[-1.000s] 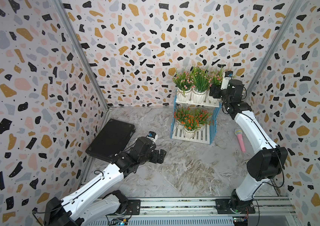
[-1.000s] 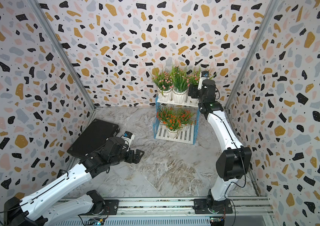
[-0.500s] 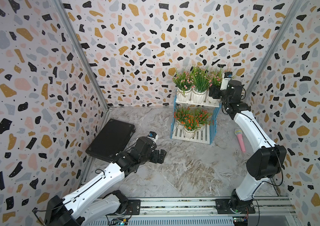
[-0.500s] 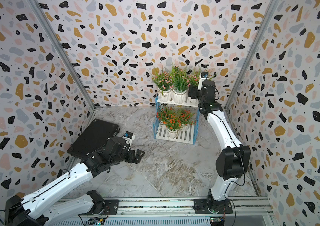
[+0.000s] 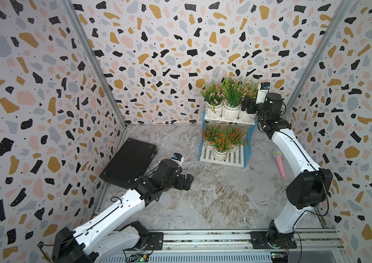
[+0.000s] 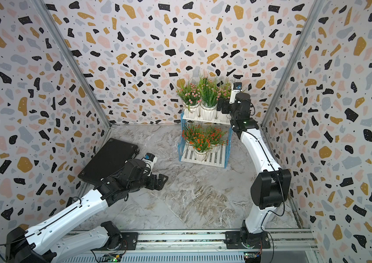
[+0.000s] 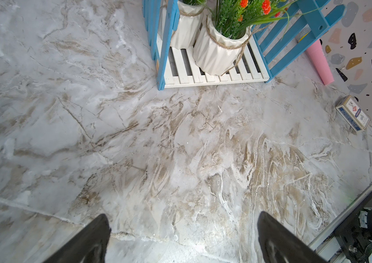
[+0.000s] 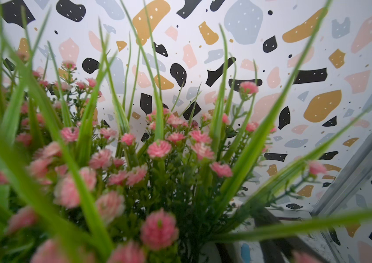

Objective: Place the baby's breath potted plants on the rack by color
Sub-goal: Place the baby's breath potted plant on the rack.

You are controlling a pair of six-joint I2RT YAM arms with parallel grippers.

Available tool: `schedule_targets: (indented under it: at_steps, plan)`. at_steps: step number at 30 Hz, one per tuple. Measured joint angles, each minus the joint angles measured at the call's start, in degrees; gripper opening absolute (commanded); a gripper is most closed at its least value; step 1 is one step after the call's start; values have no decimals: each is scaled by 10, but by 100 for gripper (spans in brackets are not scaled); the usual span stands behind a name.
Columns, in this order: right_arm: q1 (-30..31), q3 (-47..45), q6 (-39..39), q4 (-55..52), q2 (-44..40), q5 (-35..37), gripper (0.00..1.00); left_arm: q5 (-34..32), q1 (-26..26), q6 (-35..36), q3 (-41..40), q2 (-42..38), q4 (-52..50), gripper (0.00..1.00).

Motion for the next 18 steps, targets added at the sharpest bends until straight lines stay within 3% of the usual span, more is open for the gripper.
schedule_targets:
  at_steps: [18]
  plan:
    - [0, -5, -2, -1, -52, -17, 100, 0, 0, 2, 0, 3, 1, 99]
